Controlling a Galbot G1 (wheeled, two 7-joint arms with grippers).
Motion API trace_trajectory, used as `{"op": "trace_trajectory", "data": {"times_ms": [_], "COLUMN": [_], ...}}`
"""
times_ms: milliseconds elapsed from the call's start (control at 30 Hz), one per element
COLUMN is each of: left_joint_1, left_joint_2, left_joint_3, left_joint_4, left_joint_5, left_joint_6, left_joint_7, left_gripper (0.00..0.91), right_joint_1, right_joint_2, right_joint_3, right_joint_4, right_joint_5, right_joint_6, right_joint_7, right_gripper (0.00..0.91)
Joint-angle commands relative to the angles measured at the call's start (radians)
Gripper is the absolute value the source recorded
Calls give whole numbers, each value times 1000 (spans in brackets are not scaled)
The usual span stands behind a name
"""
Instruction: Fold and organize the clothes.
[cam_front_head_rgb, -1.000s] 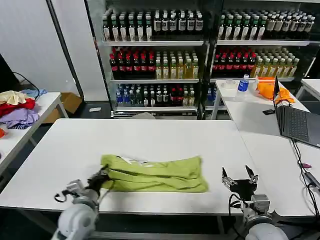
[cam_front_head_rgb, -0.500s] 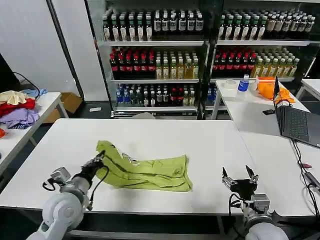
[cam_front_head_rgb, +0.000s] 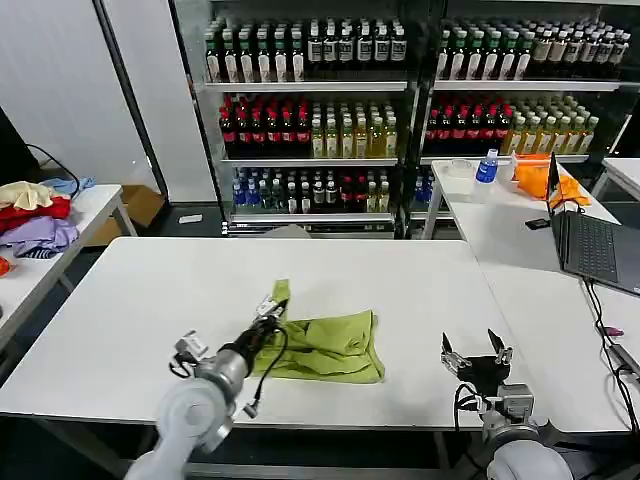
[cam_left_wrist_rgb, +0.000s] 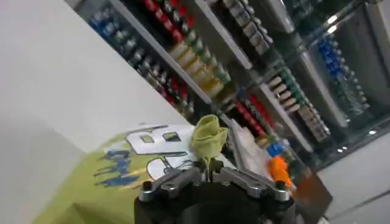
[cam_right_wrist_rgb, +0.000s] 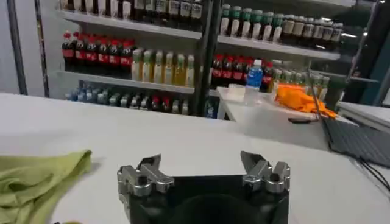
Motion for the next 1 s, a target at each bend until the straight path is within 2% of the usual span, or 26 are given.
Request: {"op": "trace_trajectory", "data": {"times_ms": [33, 200, 233, 267, 300, 733, 900, 1000], "left_joint_1": [-113, -119, -116, -114, -114, -93, -37, 5], "left_joint_2": [-113, -108, -97, -92, -89, -80, -14, 54], "left_joint_3": [152, 190, 209, 220, 223, 206, 128, 85], "left_joint_4": [118, 127, 124, 124, 124, 78, 13, 22], "left_joint_5": [-3, 42, 57, 74, 79, 101, 131, 297], "left_joint_6": [-6, -6, -5, -3, -1, -22, 6, 11], "left_joint_7": [-1, 22, 34, 40, 43, 72, 69, 70], "left_gripper": [50, 50, 191, 655, 897, 907, 907, 907], "right_joint_1": [21, 33, 37, 40, 42, 40, 32, 23], "right_joint_2": [0, -2, -2, -3, -3, 0, -2, 0], "right_joint_3": [-5, -12, -13, -13, -13, -14, -4, 2], "right_joint_4": [-14, -18, -20, -21, -22, -20, -14, -9], "right_joint_5": [2, 4, 5, 6, 6, 6, 6, 6], "right_joint_6": [0, -3, -4, -4, -4, -5, -5, -3], "right_joint_7": [0, -1, 0, 0, 0, 2, 2, 1], "right_gripper": [907, 907, 907, 907, 907, 907, 907, 907]}}
